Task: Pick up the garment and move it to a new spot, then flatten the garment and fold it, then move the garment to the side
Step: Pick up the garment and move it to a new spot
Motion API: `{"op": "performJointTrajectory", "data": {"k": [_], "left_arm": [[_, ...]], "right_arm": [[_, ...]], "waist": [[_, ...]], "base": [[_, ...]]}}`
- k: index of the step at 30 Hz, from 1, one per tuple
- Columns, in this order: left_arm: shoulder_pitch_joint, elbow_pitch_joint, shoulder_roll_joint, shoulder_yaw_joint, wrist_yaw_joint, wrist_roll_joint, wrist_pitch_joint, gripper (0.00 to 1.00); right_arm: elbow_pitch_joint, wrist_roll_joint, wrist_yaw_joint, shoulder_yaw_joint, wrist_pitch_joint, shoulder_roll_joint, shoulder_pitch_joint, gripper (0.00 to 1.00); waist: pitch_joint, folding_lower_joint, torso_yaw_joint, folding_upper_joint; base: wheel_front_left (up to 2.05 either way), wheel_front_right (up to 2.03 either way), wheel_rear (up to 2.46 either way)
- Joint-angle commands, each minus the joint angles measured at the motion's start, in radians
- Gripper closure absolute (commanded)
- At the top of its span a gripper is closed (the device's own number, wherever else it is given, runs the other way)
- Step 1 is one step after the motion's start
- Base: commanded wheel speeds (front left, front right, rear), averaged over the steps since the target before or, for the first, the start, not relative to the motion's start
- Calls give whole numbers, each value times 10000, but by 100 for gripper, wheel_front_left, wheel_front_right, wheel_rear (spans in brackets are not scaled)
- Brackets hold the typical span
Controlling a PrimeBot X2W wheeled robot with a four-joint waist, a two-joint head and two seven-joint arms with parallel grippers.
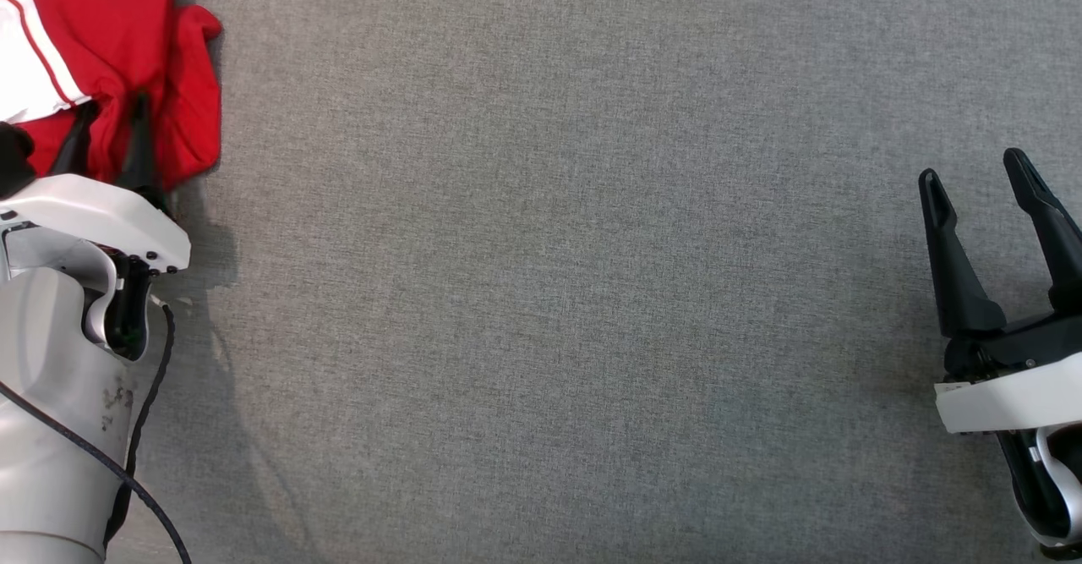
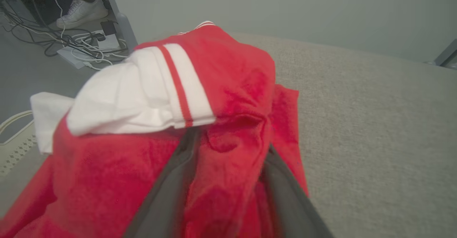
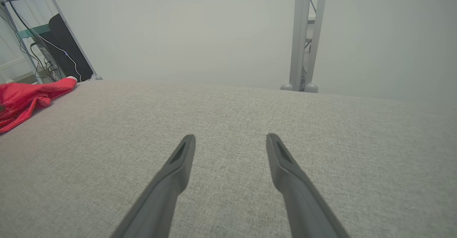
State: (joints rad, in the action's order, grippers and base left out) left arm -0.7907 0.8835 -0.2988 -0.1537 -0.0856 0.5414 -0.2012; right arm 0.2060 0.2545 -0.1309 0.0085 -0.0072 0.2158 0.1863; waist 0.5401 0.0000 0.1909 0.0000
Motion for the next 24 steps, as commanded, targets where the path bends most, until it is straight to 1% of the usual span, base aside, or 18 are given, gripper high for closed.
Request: {"op": "performJointTrajectory", "data": {"k": [1, 5, 10, 14, 18, 21, 24], "left_arm": [[-269, 284, -101, -13, -114, 27, -156, 100], [-400, 468, -235, 44, -51, -53, -378, 100], [38, -384, -407, 317, 189, -264, -631, 100], [779, -1947, -491, 690, 488, -491, -652, 100], [2002, -3653, -437, 949, 810, -703, -649, 100], [2996, -4882, -451, 1009, 1127, -811, -623, 100], [4077, -6216, -469, 1030, 1503, -880, -366, 100]], "right_arm": [[-103, 55, 2, -39, -86, -6, 110, 0], [-179, 87, 2, -53, -162, -63, 59, 0], [-468, 104, 2, -112, -374, -189, -143, 0], [-663, 145, 2, -152, -489, -320, -368, 0], [-847, 181, 2, -149, -657, -430, -598, 0], [-1041, 108, 2, -157, -753, -490, -786, 0], [-1159, 80, 2, -172, -844, -605, -1016, 0]], "waist": [[-37, 0, -4, 0], [-205, 0, -28, 0], [-861, 0, -100, 0], [-1429, 0, -196, 0], [-2049, 0, -364, 0], [-2546, 0, -520, 0], [-2981, 0, -696, 0]], "base": [[0, 0, 0], [0, 0, 0], [0, 0, 0], [0, 0, 0], [0, 0, 0], [0, 0, 0], [0, 0, 0]]}}
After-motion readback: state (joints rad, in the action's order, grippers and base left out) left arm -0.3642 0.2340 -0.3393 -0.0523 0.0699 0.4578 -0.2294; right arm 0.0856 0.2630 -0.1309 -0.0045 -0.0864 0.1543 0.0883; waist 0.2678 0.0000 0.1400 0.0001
